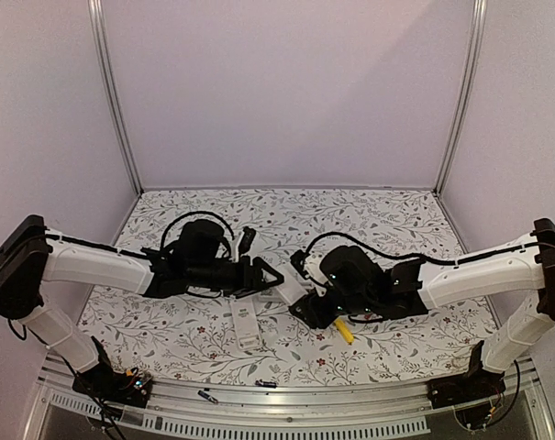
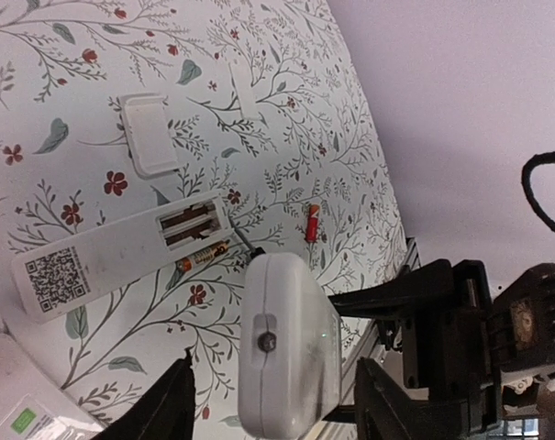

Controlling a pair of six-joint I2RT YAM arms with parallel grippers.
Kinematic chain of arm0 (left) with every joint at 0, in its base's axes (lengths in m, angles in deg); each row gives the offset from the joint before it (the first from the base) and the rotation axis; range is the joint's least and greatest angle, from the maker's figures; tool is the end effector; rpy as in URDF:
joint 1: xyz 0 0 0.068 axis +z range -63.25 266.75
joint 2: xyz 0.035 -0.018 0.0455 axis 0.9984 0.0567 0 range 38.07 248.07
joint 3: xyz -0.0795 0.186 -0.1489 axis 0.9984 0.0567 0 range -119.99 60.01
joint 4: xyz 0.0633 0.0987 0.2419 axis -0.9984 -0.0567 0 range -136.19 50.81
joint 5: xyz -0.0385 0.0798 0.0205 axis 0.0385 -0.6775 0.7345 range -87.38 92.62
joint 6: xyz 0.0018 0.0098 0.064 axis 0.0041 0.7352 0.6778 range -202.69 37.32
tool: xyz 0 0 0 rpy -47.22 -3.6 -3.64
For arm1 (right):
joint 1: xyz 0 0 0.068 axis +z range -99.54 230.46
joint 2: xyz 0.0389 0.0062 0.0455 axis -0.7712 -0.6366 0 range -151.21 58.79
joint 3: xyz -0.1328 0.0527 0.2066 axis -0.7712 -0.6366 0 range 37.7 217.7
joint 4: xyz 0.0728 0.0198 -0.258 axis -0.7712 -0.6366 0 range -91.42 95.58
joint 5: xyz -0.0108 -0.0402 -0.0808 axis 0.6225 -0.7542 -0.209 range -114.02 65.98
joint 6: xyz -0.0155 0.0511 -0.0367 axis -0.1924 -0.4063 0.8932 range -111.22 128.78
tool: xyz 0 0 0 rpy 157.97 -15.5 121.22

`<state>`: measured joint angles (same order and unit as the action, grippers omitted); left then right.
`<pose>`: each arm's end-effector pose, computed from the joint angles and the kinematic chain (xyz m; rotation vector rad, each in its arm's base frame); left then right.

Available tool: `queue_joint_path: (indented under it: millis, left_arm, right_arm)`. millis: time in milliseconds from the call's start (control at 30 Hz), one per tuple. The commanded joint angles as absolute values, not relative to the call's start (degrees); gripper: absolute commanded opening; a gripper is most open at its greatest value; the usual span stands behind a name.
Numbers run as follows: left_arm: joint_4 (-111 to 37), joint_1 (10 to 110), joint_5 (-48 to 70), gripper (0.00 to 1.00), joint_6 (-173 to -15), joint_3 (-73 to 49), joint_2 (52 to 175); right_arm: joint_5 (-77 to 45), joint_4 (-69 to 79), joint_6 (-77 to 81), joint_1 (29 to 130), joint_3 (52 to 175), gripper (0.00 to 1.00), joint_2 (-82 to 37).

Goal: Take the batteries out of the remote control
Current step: Pick up the remote control without the battery cover from the center of the board, then pass from the right arm to the left

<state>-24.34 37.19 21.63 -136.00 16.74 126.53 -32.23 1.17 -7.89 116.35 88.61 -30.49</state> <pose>0.2077 -0.2691 0.1564 0.1515 2.4058 -1.3264 0.1470 0.3105 0.1609 -0.9211 2.1900 0.5567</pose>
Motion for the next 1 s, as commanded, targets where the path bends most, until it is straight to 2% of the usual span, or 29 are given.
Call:
queue_joint_path:
  millis: [0, 400, 700, 800, 967]
  left_arm:
    - [-20.4, 38.0, 23.5, 0.55, -137.7, 18.0, 126.9]
    - [-13.8, 39.2, 25.4, 0.41, -141.5, 20.3, 127.3]
    - [-13.0, 39.9, 25.6, 0.21, -142.6, 21.1, 127.1]
    - [-12.5, 40.1, 26.2, 0.14, -142.9, 21.2, 126.9]
    - [-12.2, 41.1, 26.8, 0.06, -142.7, 21.7, 126.2]
  right_arm:
    - [-32.3, 3.6, -8.1, 116.3, 88.9, 0.37, -29.8]
    - [-30.8, 4.9, -7.7, 116.4, 87.5, 0.37, -28.9]
    - [-30.9, 5.2, -7.4, 116.4, 86.8, 0.39, -28.1]
    - [-31.3, 5.1, -7.6, 116.4, 86.5, 0.48, -27.6]
    - [-33.2, 5.0, -8.9, 116.4, 85.9, 0.76, -26.2]
